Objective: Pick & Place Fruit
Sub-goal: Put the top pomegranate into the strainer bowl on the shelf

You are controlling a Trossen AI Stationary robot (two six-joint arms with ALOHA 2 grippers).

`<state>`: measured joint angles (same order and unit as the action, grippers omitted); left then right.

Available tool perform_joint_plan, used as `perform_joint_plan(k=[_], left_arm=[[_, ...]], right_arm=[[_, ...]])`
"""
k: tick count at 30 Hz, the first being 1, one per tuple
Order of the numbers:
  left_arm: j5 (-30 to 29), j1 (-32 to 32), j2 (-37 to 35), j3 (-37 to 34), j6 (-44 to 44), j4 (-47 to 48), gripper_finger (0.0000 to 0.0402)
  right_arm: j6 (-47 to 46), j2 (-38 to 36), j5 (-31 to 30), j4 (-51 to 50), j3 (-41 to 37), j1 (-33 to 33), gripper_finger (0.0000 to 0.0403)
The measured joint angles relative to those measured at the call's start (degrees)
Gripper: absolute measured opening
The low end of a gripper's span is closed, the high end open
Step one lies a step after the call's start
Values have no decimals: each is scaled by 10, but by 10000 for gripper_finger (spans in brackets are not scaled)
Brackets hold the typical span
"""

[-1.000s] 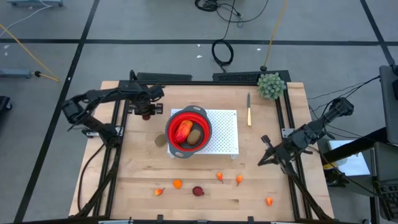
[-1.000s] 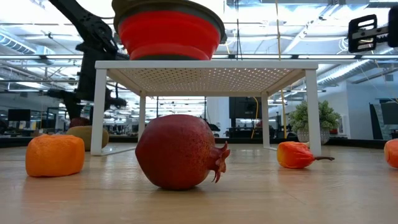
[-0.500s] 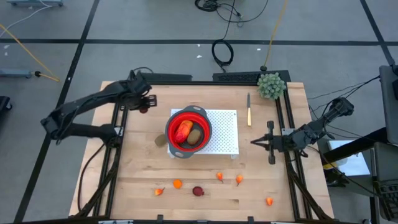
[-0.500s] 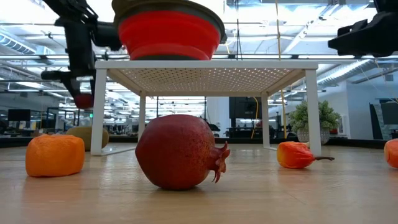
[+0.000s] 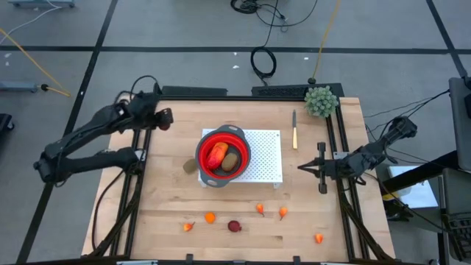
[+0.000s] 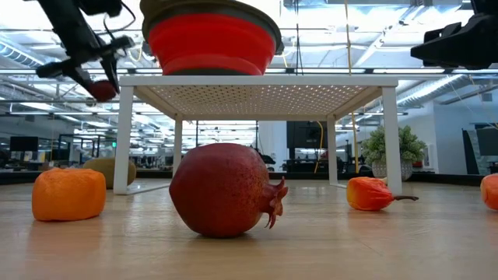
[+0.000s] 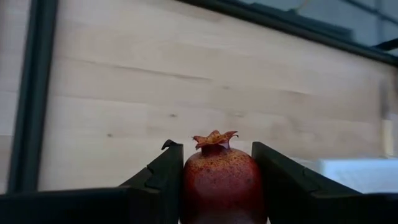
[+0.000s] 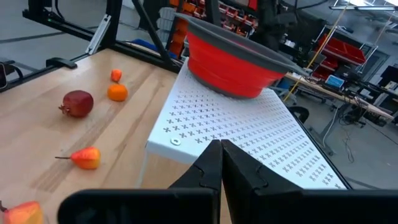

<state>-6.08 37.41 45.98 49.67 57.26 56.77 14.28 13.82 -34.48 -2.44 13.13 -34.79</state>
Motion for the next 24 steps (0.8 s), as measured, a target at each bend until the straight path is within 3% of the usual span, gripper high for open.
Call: perform_joint_plan(k=[6, 14, 24], left_arm=[[0, -37, -54, 0, 18, -11, 166], [0, -97, -83, 0, 15, -129, 166], [0, -163, -77, 0, -3, -265, 166]], right_arm=[[0, -50, 9, -40, 0, 0, 0], [0, -124, 106, -113, 0, 0, 0], [15, -136, 106, -126, 0, 10, 0]])
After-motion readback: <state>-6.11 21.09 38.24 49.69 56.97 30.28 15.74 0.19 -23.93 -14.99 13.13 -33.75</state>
